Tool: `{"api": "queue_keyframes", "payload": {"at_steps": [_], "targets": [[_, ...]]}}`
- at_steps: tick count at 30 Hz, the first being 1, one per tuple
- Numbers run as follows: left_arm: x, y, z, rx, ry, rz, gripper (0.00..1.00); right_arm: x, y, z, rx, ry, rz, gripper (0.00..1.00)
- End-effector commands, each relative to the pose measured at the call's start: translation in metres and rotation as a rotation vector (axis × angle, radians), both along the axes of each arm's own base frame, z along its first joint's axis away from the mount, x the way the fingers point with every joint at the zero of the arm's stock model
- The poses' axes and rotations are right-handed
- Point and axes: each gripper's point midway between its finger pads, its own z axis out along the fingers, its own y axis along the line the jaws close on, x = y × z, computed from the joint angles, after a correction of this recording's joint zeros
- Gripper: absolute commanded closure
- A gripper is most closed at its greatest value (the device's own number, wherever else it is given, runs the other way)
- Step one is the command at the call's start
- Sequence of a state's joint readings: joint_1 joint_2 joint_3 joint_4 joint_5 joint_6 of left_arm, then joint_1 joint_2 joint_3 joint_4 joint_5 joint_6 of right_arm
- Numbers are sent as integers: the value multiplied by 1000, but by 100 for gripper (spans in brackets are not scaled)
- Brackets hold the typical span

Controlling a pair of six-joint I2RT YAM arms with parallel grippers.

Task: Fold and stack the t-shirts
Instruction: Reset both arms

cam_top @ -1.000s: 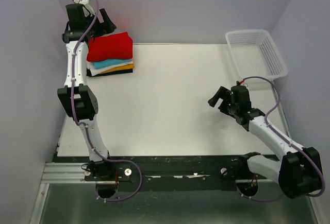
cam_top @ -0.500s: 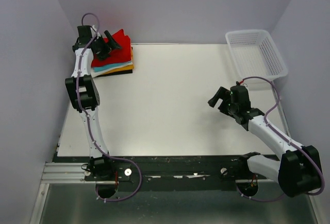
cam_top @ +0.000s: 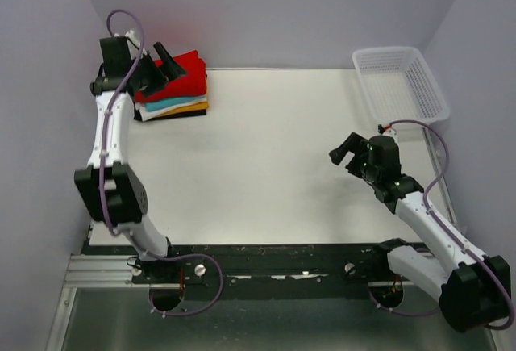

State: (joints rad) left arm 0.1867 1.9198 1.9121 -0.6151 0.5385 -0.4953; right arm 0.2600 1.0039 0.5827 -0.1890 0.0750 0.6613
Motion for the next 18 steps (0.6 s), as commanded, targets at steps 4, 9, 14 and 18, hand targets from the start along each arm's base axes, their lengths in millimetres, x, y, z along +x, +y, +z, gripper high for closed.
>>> {"api": "queue_keyframes", "payload": {"at_steps": [4, 9, 14, 18], "targets": [[-164, -46, 3, 58, -204, 157, 1, -13, -28, 24, -36, -101, -120, 0], [-243, -60, -47, 52, -252, 185, 2, -20, -45, 31, -49, -152, -205, 0], [-266, -32, -63, 123, -266, 308, 2, -24, -50, 43, -21, -231, -231, 0], [-267, -39, -52, 94, -300, 280, 2, -26, -52, 56, -13, -289, -238, 0]]}}
